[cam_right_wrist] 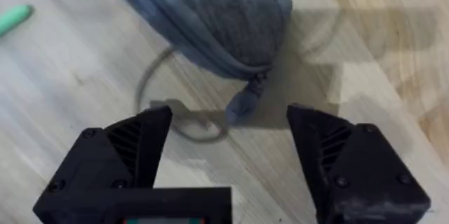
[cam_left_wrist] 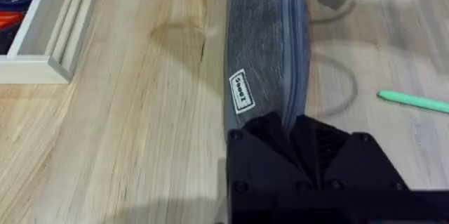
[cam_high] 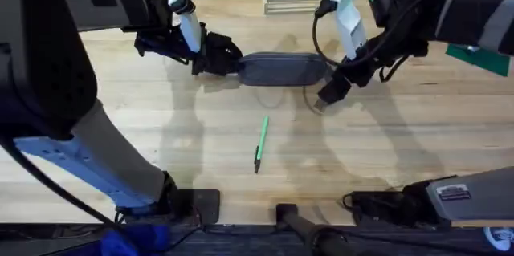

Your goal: Unzip the bag, pick up the pens from the table one at a time and place them inside, then zip the bag closed.

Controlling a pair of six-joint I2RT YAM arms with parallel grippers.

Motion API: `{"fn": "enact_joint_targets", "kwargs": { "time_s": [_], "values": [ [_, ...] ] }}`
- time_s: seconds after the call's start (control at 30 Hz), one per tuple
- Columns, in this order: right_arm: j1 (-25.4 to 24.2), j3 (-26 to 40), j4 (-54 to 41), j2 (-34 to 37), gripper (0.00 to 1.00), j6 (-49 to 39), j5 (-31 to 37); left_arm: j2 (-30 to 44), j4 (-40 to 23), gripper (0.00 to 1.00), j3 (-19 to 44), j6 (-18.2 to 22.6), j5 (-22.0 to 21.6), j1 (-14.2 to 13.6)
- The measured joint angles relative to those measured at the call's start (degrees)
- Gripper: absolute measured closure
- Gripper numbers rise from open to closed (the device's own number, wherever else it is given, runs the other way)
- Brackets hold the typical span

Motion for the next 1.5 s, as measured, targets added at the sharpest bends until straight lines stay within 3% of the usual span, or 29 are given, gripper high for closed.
{"fn": "enact_joint_targets", "kwargs": {
  "time_s": [0.53,0.83,1.5],
  "values": [
    [4.43,-1.30,5.43,0.00,0.004,10.67,5.51,0.00,0.02,0.958,0.00,0.00,0.00,0.00],
    [6.69,-1.30,5.70,0.00,0.004,11.27,9.56,0.00,0.02,0.958,0.00,0.00,0.00,0.00],
    [6.69,-1.30,5.68,0.00,0.004,10.79,10.01,0.00,0.00,0.959,0.00,0.00,0.00,0.00]
  ]
}}
